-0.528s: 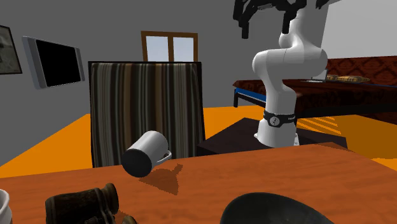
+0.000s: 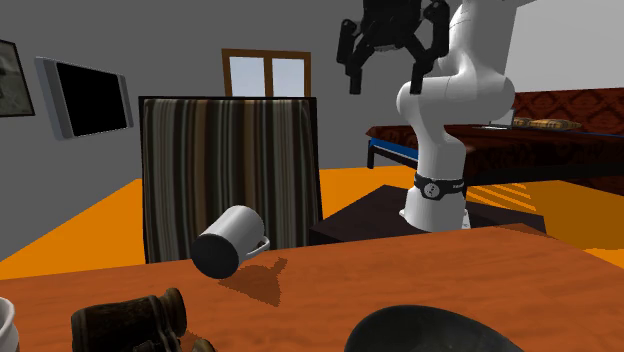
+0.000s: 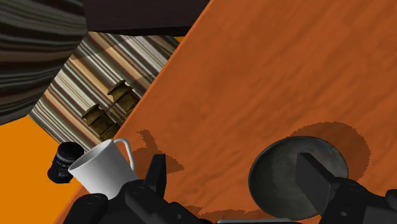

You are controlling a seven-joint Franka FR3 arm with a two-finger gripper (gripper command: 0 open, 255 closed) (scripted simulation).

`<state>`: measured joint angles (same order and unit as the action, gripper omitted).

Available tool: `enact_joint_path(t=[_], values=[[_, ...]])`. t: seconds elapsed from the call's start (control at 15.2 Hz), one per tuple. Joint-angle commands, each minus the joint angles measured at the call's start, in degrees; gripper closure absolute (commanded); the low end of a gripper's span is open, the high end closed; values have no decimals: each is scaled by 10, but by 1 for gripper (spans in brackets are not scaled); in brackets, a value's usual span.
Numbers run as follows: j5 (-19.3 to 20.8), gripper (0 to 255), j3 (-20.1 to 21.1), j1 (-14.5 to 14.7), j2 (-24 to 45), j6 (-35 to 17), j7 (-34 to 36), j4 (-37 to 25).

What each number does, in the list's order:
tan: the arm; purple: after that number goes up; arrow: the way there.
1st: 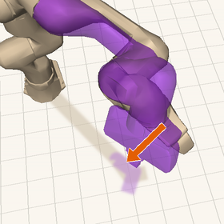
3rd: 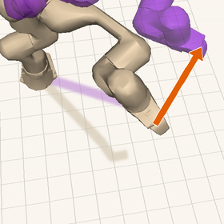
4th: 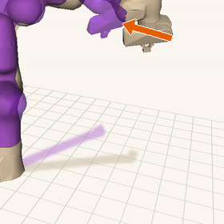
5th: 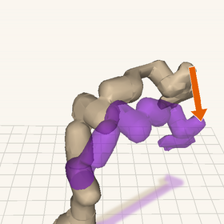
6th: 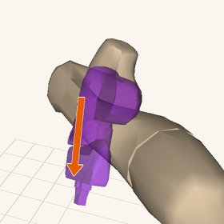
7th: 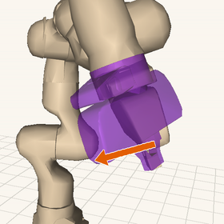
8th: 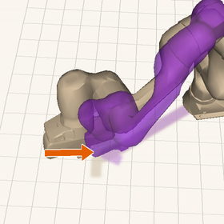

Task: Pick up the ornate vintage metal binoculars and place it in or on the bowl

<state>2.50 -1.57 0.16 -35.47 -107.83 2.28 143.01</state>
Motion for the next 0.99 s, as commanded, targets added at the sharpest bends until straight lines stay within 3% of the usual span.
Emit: enact_joint_path(t=[0.0,0.46,0.92], values=[[11,0,-7,-5,30,-48,-11,8],[39,0,-25,-16,165,-197,-35,-6],[59,0,-40,-27,316,-320,-55,-64]])
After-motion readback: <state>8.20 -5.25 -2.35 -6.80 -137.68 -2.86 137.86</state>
